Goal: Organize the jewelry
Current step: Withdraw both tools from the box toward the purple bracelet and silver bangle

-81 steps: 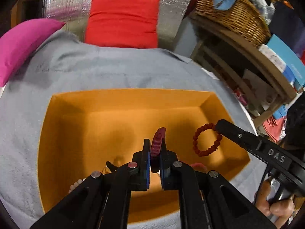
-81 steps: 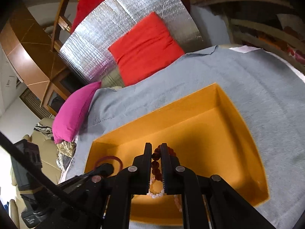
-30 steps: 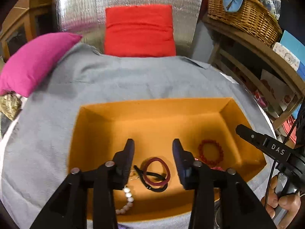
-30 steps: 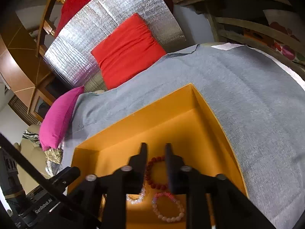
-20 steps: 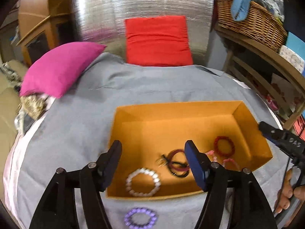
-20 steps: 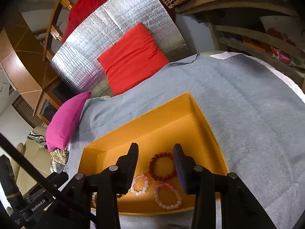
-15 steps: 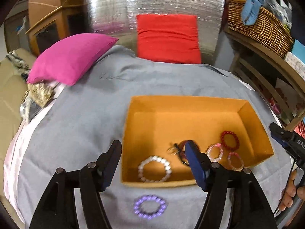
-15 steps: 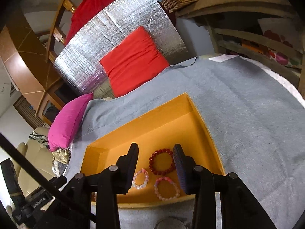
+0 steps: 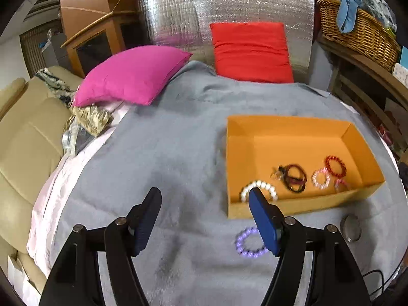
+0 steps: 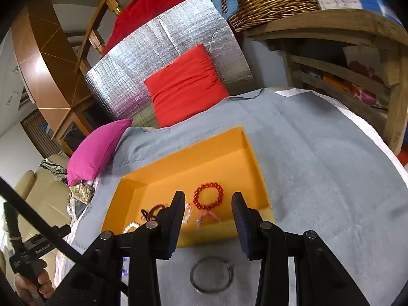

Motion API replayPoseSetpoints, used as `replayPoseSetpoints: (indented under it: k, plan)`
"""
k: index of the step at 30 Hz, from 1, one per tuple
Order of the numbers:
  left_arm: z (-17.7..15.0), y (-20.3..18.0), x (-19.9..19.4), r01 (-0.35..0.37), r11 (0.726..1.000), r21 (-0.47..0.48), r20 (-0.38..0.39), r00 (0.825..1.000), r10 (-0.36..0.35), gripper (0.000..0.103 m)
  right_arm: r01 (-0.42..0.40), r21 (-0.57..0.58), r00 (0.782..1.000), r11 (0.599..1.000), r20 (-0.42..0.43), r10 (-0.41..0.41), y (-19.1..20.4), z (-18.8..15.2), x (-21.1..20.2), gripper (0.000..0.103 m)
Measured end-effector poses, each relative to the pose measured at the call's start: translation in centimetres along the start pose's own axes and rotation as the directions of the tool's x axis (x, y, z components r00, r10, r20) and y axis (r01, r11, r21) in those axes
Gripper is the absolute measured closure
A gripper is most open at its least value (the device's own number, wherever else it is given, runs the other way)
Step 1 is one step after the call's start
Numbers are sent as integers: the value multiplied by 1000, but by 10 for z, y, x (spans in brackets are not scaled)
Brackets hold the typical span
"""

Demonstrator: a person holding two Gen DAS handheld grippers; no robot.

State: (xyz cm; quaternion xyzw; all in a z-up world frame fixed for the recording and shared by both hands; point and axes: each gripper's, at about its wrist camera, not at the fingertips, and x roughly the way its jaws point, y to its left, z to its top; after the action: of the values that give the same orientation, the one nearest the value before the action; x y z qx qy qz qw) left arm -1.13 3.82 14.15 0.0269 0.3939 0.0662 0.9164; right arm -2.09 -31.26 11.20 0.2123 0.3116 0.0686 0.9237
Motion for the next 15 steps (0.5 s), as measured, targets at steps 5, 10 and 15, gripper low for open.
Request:
replayPoseSetpoints:
  k: [5, 10, 15]
  plan:
    - [-37, -1, 7, 12, 1000, 18, -68, 998, -11, 31, -23, 21, 999, 1000, -36, 24, -9, -16, -15, 62]
    - [-65, -8, 23, 55, 997, 51, -150, 988, -46, 31, -28, 32, 994, 999, -102, 31, -12, -34, -11, 57]
    - [-71, -5, 43, 77, 997, 30, -181, 981, -71, 31, -42, 10, 978, 999, -202, 43, -3, -46, 14, 57]
